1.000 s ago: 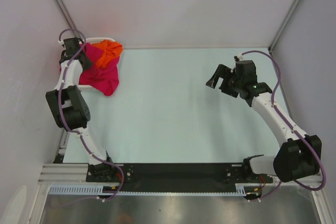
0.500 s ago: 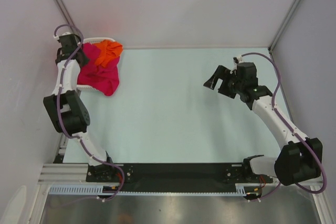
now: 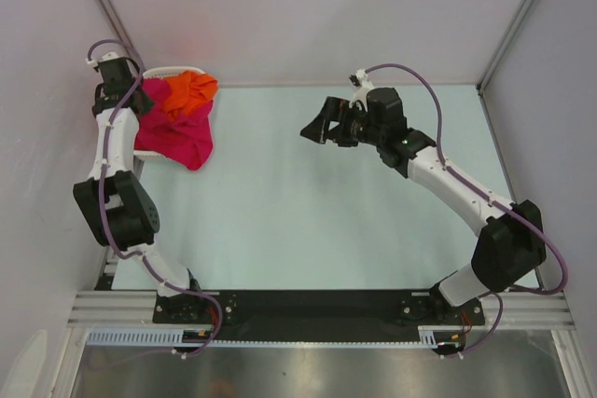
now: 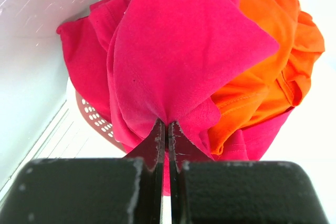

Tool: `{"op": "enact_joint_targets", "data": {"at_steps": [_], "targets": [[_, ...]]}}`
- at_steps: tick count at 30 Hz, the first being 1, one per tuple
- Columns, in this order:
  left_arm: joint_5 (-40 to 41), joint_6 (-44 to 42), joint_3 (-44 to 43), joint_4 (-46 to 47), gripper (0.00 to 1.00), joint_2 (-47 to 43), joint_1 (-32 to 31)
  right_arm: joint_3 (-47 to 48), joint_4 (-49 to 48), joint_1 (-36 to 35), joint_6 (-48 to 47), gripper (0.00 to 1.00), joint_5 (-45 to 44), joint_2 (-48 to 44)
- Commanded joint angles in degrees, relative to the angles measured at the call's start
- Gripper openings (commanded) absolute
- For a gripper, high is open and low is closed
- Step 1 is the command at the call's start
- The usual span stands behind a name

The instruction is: Fold and stack the t-shirts

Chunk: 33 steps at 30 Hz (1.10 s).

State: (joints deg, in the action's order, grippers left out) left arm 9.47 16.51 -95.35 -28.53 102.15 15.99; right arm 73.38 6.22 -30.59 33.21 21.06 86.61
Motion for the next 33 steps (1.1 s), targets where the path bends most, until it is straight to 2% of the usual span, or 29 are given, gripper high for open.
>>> {"op": "enact_joint_targets", "data": {"at_steps": [1, 8, 20, 33], "targets": [[1.78, -0.6, -0.27, 0.67, 0.0, -4.33, 0.53, -1.3, -1.92, 0.36, 0.63, 1.0, -3.39, -0.65], [1.34, -0.69, -1.5, 0.5, 0.0, -4.5, 0.45, -4.65, 1.16, 0.35, -2.54, 1.0, -3.48, -3.29], [0.37, -1.04, -3.96, 0.23, 0.0, -5.91, 0.45, -6.85, 3.54, 0.53, -0.16, 1.0, -7.44, -3.99], [-0.33, 0.27, -7.22, 0.93, 0.0, -4.85, 0.45, -1.49, 1.61, 0.62, 0.71, 1.0, -6.29, 0.84]]}}
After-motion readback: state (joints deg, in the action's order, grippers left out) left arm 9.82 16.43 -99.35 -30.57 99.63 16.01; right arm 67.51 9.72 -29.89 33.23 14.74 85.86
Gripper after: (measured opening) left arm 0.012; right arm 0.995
